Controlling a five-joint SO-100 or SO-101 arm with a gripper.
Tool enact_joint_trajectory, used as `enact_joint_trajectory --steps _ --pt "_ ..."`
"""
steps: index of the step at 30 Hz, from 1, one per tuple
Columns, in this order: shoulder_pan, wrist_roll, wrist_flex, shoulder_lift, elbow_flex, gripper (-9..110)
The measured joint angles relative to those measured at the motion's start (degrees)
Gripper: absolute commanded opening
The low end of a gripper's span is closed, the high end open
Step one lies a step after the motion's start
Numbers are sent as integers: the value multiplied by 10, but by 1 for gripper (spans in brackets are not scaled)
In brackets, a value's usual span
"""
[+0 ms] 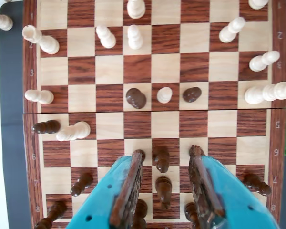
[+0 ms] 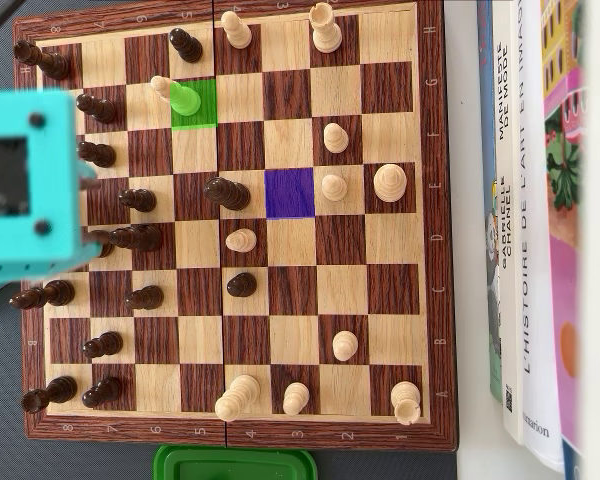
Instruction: Play chess
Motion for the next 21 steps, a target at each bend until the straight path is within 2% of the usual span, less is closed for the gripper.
enact_joint_trajectory --steps 4,21 --pt "32 -14 -13 33 40 15" --pt "40 -18 -249 213 283 15"
